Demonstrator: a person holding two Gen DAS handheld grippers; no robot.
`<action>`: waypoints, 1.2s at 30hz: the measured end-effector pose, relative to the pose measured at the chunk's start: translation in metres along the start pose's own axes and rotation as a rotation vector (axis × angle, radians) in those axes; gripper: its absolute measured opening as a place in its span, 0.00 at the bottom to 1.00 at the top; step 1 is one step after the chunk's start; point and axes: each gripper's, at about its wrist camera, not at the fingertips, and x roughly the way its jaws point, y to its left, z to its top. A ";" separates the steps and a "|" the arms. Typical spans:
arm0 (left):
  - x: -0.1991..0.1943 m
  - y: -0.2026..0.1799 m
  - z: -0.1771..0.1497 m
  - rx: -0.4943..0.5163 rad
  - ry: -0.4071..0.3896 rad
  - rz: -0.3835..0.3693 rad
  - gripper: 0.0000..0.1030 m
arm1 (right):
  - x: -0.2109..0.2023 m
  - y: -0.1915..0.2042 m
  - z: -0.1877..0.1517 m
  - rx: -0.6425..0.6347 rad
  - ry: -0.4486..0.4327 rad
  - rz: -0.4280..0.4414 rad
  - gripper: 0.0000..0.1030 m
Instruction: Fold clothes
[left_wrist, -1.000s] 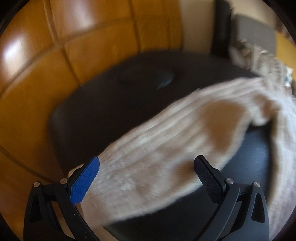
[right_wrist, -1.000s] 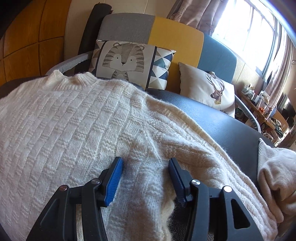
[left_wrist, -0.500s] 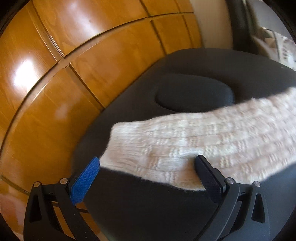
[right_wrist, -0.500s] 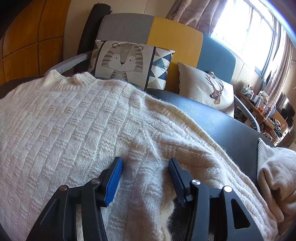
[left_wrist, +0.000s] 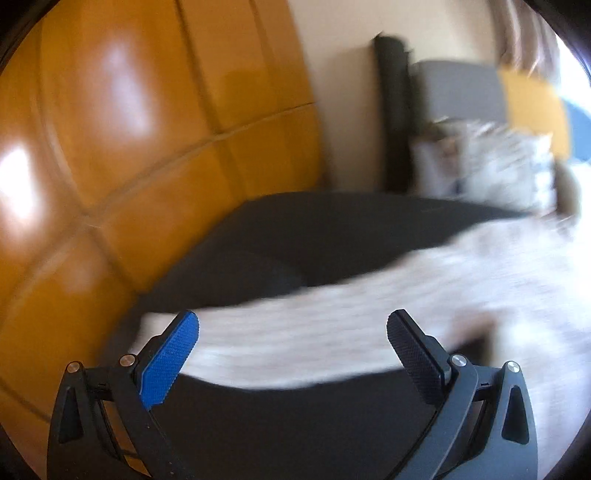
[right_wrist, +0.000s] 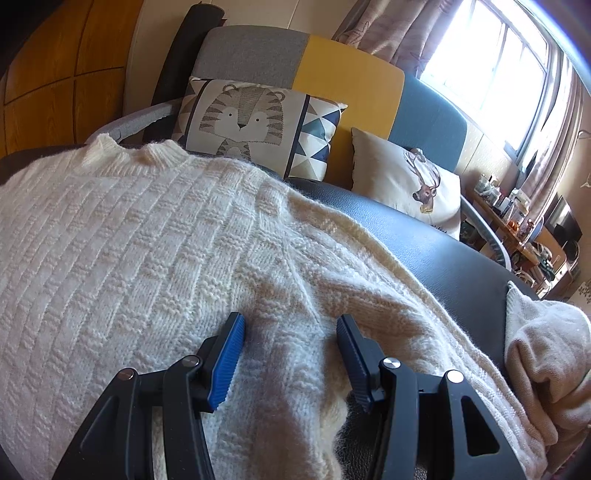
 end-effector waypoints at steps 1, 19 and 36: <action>-0.008 -0.019 -0.001 -0.008 0.016 -0.082 1.00 | 0.000 0.001 0.000 -0.006 -0.001 -0.005 0.51; -0.009 -0.188 -0.065 0.051 0.184 -0.289 1.00 | 0.001 -0.011 -0.001 0.044 0.004 0.066 0.51; -0.017 -0.181 -0.076 0.009 0.131 -0.317 1.00 | 0.009 0.050 0.108 -0.034 -0.074 0.328 0.19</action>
